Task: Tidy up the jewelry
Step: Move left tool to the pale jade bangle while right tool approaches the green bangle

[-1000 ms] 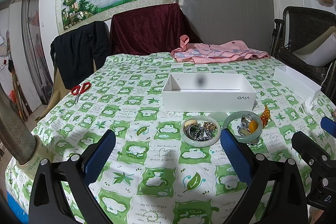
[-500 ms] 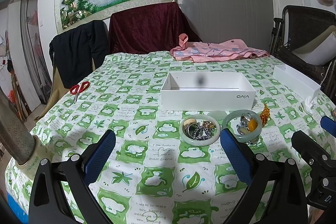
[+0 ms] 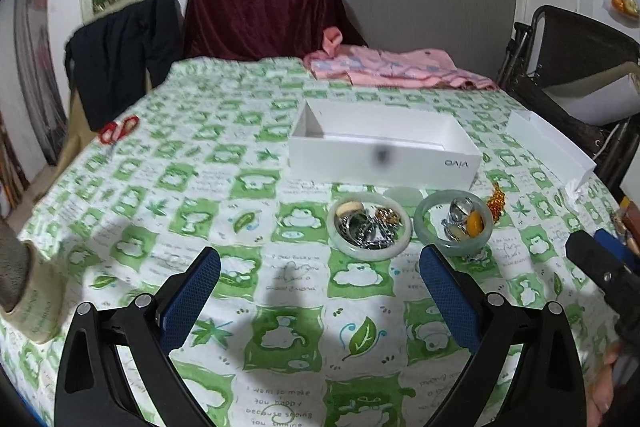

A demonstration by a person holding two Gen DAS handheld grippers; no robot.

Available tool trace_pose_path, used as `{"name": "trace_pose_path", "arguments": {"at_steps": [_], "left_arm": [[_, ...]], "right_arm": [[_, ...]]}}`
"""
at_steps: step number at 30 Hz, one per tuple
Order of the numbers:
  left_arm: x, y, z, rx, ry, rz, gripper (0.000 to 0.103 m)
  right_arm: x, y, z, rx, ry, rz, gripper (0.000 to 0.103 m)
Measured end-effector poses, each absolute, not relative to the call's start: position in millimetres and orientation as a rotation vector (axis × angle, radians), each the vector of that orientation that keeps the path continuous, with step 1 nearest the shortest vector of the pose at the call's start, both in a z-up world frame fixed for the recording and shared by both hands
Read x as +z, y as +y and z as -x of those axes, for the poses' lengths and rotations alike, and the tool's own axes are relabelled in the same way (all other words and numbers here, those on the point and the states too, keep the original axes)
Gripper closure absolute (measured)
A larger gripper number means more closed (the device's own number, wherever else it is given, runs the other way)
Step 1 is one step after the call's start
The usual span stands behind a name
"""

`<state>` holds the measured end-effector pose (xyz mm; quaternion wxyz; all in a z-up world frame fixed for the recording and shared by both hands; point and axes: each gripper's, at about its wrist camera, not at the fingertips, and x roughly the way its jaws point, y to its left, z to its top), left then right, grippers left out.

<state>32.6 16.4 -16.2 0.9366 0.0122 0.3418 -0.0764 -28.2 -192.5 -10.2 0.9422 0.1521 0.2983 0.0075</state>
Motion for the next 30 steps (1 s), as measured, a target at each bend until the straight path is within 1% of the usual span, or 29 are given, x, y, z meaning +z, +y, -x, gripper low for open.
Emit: {"name": "trace_pose_path", "arguments": {"at_steps": [4,11,16,20,26,30], "left_arm": [[-19,10,-48,-0.196,0.746,-0.054,0.005],[-25,-20,-88,-0.265,0.823,-0.152,0.005],[-42,-24,-111,-0.238,0.888,-0.182,0.005],[-46,-16,-118,-0.229,0.920,-0.144,0.005],[-49,-5,-106,-0.151,0.897,-0.234,0.004],[-46,2,-108,-0.168,0.912,-0.195,0.004]], "right_arm": [[-15,-204,17,0.007,0.652,-0.371,0.007],[-21,-214,3,-0.010,0.672,-0.398,0.007],[-23,-220,3,0.015,0.650,-0.439,0.007],[-24,-224,3,0.029,0.652,-0.470,0.007],[-26,-226,4,0.033,0.652,-0.490,0.007],[-26,-224,4,0.034,0.652,-0.485,0.007]]}}
